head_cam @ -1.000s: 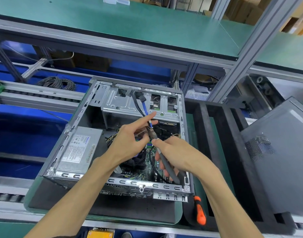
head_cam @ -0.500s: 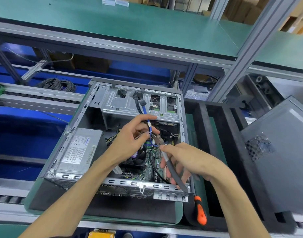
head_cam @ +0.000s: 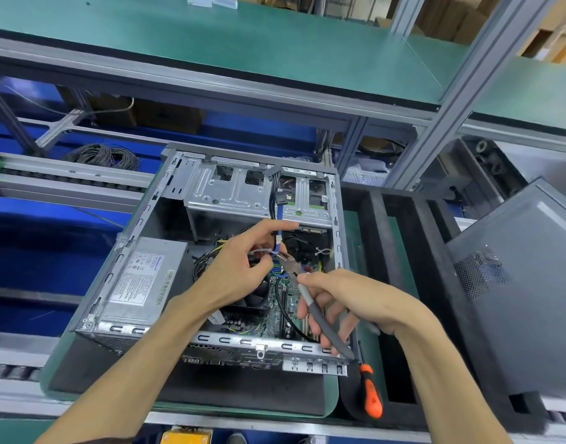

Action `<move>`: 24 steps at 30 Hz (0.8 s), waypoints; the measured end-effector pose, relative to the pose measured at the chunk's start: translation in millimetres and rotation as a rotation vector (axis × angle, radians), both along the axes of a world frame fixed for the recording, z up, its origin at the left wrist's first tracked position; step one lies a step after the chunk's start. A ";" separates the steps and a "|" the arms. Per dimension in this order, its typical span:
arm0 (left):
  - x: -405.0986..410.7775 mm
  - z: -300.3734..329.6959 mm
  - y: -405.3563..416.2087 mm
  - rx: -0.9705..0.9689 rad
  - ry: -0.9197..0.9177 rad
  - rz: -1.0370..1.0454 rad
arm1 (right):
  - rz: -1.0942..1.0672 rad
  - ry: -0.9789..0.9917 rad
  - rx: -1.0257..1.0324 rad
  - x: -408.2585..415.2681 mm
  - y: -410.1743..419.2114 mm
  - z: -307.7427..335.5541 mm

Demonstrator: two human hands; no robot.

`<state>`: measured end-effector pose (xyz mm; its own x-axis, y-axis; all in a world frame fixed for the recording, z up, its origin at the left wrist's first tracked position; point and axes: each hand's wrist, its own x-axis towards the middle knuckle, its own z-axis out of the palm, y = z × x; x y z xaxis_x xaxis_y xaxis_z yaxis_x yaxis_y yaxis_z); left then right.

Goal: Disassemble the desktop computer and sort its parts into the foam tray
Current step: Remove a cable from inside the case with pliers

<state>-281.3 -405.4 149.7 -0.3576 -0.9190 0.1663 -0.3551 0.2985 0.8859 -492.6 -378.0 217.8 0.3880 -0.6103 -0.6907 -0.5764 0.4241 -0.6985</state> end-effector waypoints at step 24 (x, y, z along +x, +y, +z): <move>0.4 3.1 0.2 -0.022 -0.026 0.000 | 0.017 -0.112 0.038 -5.9 -2.9 -9.7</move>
